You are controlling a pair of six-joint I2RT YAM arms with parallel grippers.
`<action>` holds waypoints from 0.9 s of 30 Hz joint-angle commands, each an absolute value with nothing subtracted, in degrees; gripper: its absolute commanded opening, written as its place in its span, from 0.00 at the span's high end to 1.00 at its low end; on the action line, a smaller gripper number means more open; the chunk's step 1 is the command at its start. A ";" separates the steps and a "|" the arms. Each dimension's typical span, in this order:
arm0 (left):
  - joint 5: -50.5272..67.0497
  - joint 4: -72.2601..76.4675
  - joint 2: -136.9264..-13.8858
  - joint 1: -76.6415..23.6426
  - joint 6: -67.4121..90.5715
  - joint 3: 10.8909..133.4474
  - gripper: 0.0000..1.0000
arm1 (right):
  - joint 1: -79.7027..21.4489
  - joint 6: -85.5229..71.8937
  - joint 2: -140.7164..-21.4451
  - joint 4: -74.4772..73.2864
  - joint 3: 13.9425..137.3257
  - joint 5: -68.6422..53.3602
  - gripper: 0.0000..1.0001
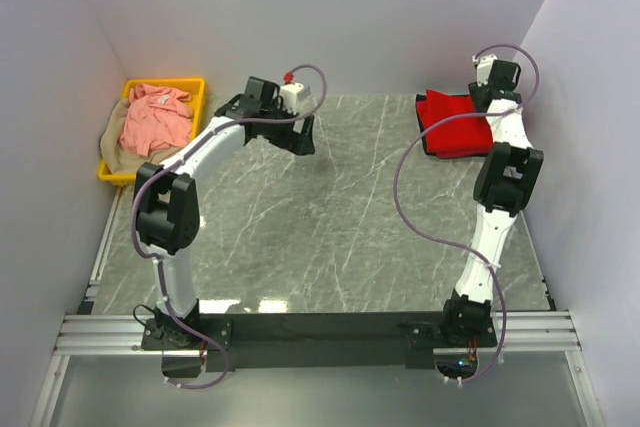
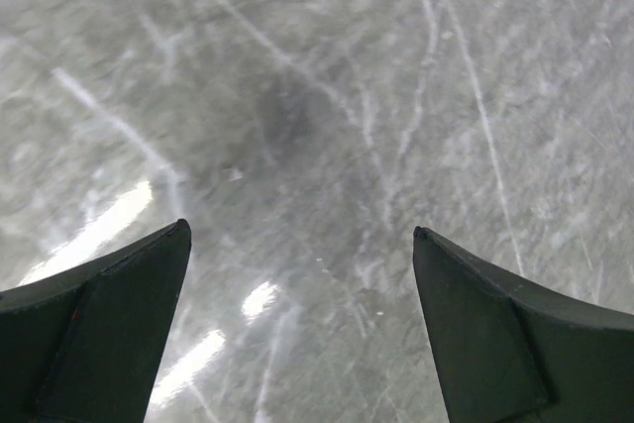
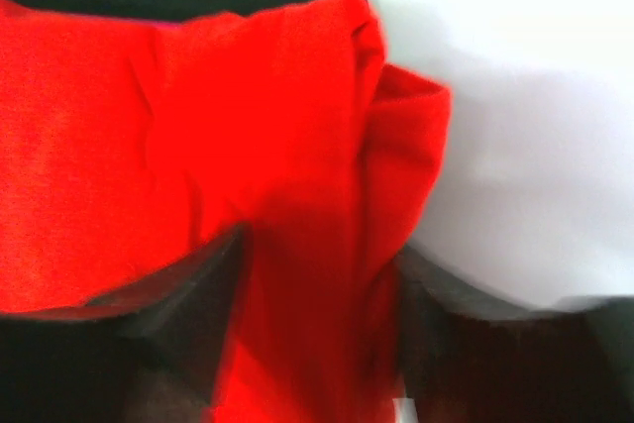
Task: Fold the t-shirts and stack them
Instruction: Neatly place the folded tshirt to the corner
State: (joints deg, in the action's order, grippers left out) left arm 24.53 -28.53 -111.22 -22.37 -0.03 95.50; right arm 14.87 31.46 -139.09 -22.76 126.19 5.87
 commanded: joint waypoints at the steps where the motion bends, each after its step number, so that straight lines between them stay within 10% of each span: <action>1: 23.65 -27.43 -107.76 -20.66 1.67 95.11 0.01 | 15.73 30.86 -131.84 -17.41 123.76 9.57 0.30; 7: 18.99 -24.61 -101.17 -19.51 1.67 88.95 0.01 | 16.00 26.47 -127.80 -17.66 124.63 12.30 0.12; 27: 18.38 -24.67 -97.90 -11.07 11.96 96.66 0.01 | 3.88 8.26 -109.26 -34.18 114.80 -20.30 0.09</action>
State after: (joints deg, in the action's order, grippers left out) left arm 18.06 -20.43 -96.57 -11.90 10.79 89.93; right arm 10.52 9.58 -115.70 -30.28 118.08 -15.55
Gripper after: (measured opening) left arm 0.995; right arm 0.908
